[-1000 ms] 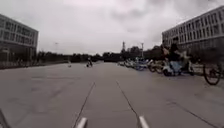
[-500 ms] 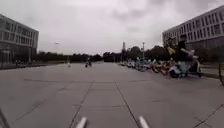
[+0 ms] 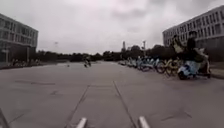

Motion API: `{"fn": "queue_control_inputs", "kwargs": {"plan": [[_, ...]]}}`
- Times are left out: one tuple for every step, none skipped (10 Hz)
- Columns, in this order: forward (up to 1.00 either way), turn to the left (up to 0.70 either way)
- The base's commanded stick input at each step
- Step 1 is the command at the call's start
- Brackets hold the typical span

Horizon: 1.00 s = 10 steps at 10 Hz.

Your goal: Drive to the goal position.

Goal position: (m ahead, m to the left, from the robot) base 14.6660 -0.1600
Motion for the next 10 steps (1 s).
{"fn": "queue_control_inputs", "kwargs": {"plan": [[1.0,-0.02],[1.0,-0.02],[1.0,-0.02],[1.0,-0.02],[1.0,-0.02],[1.0,-0.02],[1.0,-0.02],[1.0,-0.02],[1.0,-0.02],[1.0,-0.02]]}}
